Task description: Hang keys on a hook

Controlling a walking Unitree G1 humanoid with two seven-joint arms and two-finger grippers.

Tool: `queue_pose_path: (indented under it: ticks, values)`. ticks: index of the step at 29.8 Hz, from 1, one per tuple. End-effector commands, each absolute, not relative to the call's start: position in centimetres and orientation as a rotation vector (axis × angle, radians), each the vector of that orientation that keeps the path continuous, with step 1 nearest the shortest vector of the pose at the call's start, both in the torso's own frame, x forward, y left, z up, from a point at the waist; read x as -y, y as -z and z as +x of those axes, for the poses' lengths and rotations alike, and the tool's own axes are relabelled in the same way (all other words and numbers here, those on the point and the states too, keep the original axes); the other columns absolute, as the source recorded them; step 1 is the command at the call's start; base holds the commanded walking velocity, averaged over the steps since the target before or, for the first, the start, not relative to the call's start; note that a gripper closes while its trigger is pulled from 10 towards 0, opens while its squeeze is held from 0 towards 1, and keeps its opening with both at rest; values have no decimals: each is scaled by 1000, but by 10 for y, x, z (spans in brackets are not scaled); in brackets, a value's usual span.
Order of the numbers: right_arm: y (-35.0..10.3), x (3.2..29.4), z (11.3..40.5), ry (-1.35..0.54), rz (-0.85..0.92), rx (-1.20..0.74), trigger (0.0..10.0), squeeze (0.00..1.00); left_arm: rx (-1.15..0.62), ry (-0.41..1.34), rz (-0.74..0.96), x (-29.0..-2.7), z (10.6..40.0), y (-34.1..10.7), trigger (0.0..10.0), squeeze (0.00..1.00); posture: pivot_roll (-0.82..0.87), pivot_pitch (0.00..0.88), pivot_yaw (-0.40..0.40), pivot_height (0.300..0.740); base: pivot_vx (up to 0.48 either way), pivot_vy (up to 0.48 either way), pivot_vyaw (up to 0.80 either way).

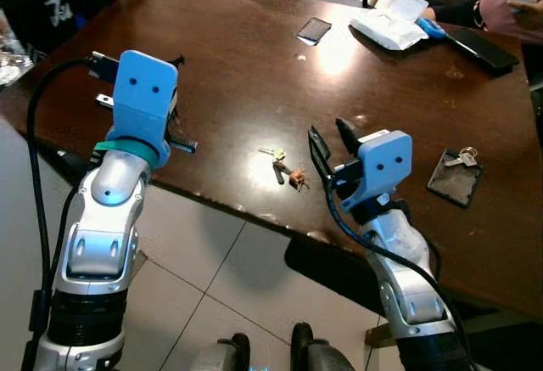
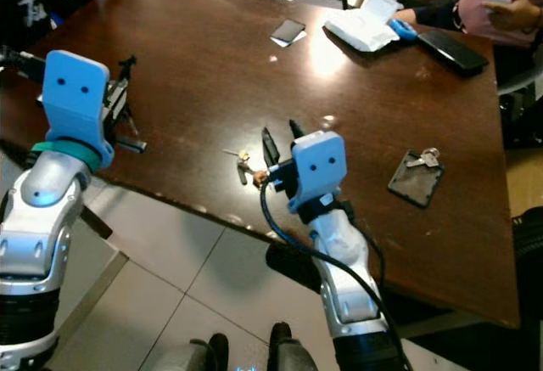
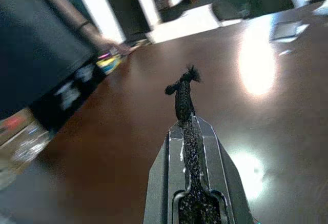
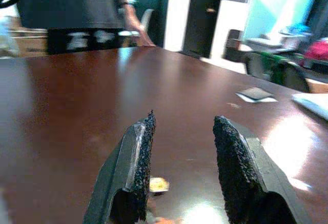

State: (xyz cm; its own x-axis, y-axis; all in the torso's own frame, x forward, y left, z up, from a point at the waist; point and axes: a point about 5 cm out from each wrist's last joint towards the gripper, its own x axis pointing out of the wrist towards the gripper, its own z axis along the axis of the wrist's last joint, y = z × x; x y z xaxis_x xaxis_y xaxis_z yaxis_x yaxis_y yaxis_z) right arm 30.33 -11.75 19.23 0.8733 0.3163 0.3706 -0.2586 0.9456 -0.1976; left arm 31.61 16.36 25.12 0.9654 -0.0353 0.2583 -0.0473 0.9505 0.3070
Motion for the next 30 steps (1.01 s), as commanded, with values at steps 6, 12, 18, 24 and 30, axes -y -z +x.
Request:
queue_pose_path:
  ticks: [6, 12, 18, 24, 30]
  values:
    - [-188, 118, 305, -279, -151, 388, 10000, 0, 263, -21, 322, -165, 311, -252, 10000, 0, 55, 90, 103, 740, -369, 0, 0]
    - [-188, 117, 305, -275, -158, 384, 10000, 0, 260, -22, 322, -165, 311, -252, 10000, 0, 56, 92, 103, 740, -371, 0, 0]
    - [-188, 116, 306, -274, -161, 388, 10000, 0, 257, -24, 323, -165, 310, -252, 10000, 0, 58, 93, 103, 740, -371, 0, 0]
    - [-189, 116, 306, -267, -164, 396, 10000, 0, 252, -27, 325, -165, 310, -252, 10000, 0, 59, 94, 104, 740, -370, 0, 0]
    - [-192, 117, 307, -257, -172, 406, 10000, 0, 250, -26, 329, -166, 310, -252, 10000, 0, 61, 95, 108, 740, -363, 0, 0]
